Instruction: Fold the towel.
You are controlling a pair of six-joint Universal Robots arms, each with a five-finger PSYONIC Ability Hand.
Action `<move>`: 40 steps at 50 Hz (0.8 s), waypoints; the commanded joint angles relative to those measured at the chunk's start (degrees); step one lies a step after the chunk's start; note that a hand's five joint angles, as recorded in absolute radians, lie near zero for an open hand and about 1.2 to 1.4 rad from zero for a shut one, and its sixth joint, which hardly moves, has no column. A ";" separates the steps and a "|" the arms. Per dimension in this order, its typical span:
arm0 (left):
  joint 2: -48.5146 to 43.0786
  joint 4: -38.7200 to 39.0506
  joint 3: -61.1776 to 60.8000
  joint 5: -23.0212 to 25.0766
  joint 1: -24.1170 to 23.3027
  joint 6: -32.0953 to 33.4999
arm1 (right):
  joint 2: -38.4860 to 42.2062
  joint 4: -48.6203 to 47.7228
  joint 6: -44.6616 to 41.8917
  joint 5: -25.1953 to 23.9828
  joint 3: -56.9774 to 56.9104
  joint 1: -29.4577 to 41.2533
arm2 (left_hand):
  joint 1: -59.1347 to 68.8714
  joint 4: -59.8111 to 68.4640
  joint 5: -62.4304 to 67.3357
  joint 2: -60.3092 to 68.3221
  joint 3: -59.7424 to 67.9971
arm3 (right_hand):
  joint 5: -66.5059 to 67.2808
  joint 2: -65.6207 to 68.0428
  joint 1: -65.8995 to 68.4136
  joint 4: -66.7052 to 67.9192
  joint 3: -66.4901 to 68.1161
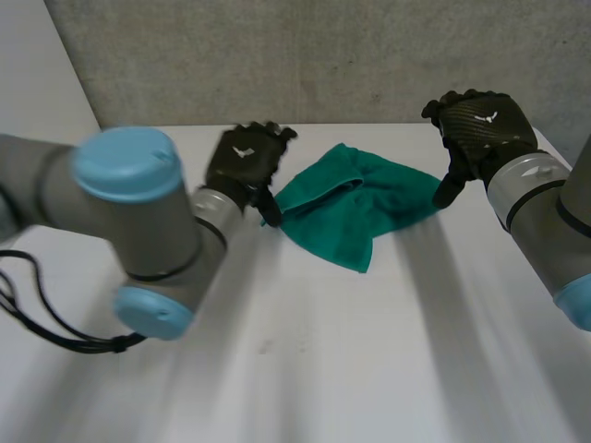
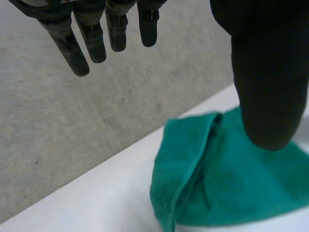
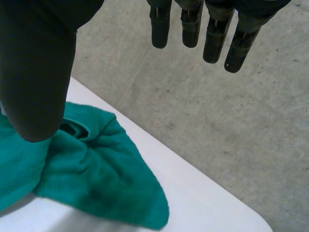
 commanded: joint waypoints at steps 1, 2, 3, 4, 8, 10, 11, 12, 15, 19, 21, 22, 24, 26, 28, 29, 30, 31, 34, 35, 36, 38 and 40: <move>-15.14 10.92 7.58 -0.31 -0.83 17.30 | 1.36 -0.17 -0.07 0.01 0.14 -0.15 | 1.68 0.93 -0.18 0.86 0.27 | -4.00 -2.56 -1.22 -3.22 -2.06; -16.46 11.97 8.46 -0.31 -0.83 19.32 | 1.88 -0.17 -0.07 0.01 0.05 -0.33 | 2.02 1.27 0.16 1.20 0.61 | -4.00 -2.56 -1.22 -3.22 -2.06; -18.90 13.55 10.12 -0.14 -0.83 23.00 | 2.15 -0.17 -0.07 0.01 0.05 -0.41 | 2.52 1.77 0.66 1.70 1.11 | -4.00 -2.56 -1.22 -3.22 -2.06; -20.15 14.35 11.00 -0.05 -0.83 24.51 | 2.33 -0.17 -0.07 0.01 0.05 -0.42 | 3.02 2.27 1.16 2.21 1.61 | -4.00 -2.56 -1.22 -3.22 -2.06; -24.98 16.55 15.75 0.22 -0.66 29.09 | 2.77 0.01 -0.33 0.01 0.14 -0.50 | 7.39 6.64 5.53 6.58 5.98 | -4.00 -2.56 -1.22 -3.22 -2.06; -26.48 16.90 17.68 0.48 -0.57 29.36 | 2.77 -0.08 -0.59 0.01 0.14 -0.50 | 9.58 8.83 7.72 8.76 8.17 | -4.00 -2.56 -1.22 -3.22 -2.06; -27.88 16.99 19.43 0.83 -0.31 29.36 | 2.77 -0.08 -0.68 0.01 0.14 -0.50 | 12.09 11.34 10.23 11.27 10.68 | -4.00 -2.56 -1.22 -3.22 -2.06; -28.33 16.99 20.32 1.27 -0.22 29.36 | 2.77 -0.08 -0.68 0.01 0.14 -0.50 | 13.28 12.53 11.42 12.46 11.87 | -4.00 -2.56 -1.22 -3.22 -2.06; -30.43 16.99 22.78 3.81 0.04 29.27 | 2.77 -0.08 -0.77 0.01 0.14 -0.50 | 19.48 18.73 17.62 18.66 18.07 | -4.00 -2.56 -1.22 -3.22 -2.06; -32.10 16.99 23.75 6.53 0.13 29.27 | 2.77 -0.08 -0.86 0.01 0.14 -0.50 | 26.37 25.62 24.51 25.56 24.96 | -4.00 -2.56 -1.22 -3.22 -2.06; -32.55 16.99 23.93 6.89 0.13 29.36 | 2.77 -0.08 -0.86 0.01 0.14 -0.50 | 27.41 26.66 25.55 26.60 26.00 | -4.00 -2.56 -1.22 -3.22 -2.06; -33.94 16.99 25.06 7.68 0.22 29.88 | 2.77 -0.08 -0.86 0.01 0.05 -0.50 | 31.75 31.00 29.89 30.93 30.34 | -4.00 -2.56 -1.22 -3.22 -2.06; -34.83 16.99 26.13 7.78 0.22 30.15 | 2.77 -0.08 -0.86 0.01 0.05 -0.50 | 35.64 34.89 33.78 34.83 34.23 | -4.00 -2.56 -1.22 -3.22 -2.06; -35.45 16.99 27.61 7.86 0.40 30.24 | 2.77 -0.08 -0.86 0.01 0.05 -0.50 | 43.67 42.92 41.81 42.86 42.26 | -4.00 -2.56 -1.22 -3.22 -2.06; -35.37 16.99 27.89 7.86 0.57 30.33 | 2.77 -0.08 -0.86 0.01 0.05 -0.50 | 49.46 48.70 47.59 48.64 48.05 | -4.00 -2.56 -1.22 -3.22 -2.06; -35.37 16.99 28.15 7.78 0.75 30.33 | 2.77 -0.08 -0.86 0.01 0.05 -0.50 | 55.95 55.20 54.09 55.14 54.54 | -4.00 -2.56 -1.22 -3.22 -2.06; -35.37 17.17 28.50 6.82 1.53 30.33 | 2.77 -0.08 -0.86 0.01 0.05 -0.50 | 68.98 68.23 67.12 68.17 67.57 | -4.00 -2.56 -1.22 -3.22 -2.06; -35.28 17.17 28.50 6.64 1.71 30.33 | 2.77 -0.08 -0.86 0.01 0.05 -0.50 | 69.11 68.36 67.25 68.30 67.70 | -4.00 -2.56 -1.22 -3.22 -2.06; -33.79 18.22 27.81 3.49 1.98 30.77 | 2.68 0.10 -0.86 0.01 -0.03 -0.50 | 69.11 68.36 67.25 68.30 67.70 | -4.00 -2.56 -1.22 -3.22 -2.06; -33.09 18.57 27.37 2.60 1.98 30.85 | 2.68 0.10 -0.86 0.01 -0.03 -0.50 | 69.11 68.36 67.25 68.30 67.70 | -4.00 -2.56 -1.22 -3.22 -2.06; -32.12 18.75 26.58 1.81 1.98 30.86 | 2.68 0.10 -0.86 0.01 -0.03 -0.50 | 69.11 68.36 67.25 68.30 67.70 | -4.00 -2.56 -1.22 -3.22 -2.06; -26.70 19.10 22.47 0.14 2.07 30.42 | 2.59 0.10 -0.86 0.01 -0.12 -0.50 | 69.11 68.36 67.25 68.30 67.70 | -4.00 -2.56 -1.22 -3.22 -2.06; -22.12 19.10 18.42 0.04 2.07 29.98 | 2.50 0.19 -0.77 -0.08 -0.21 -0.50 | 69.11 68.36 67.25 68.30 67.70 | -4.00 -2.56 -1.22 -3.22 -2.06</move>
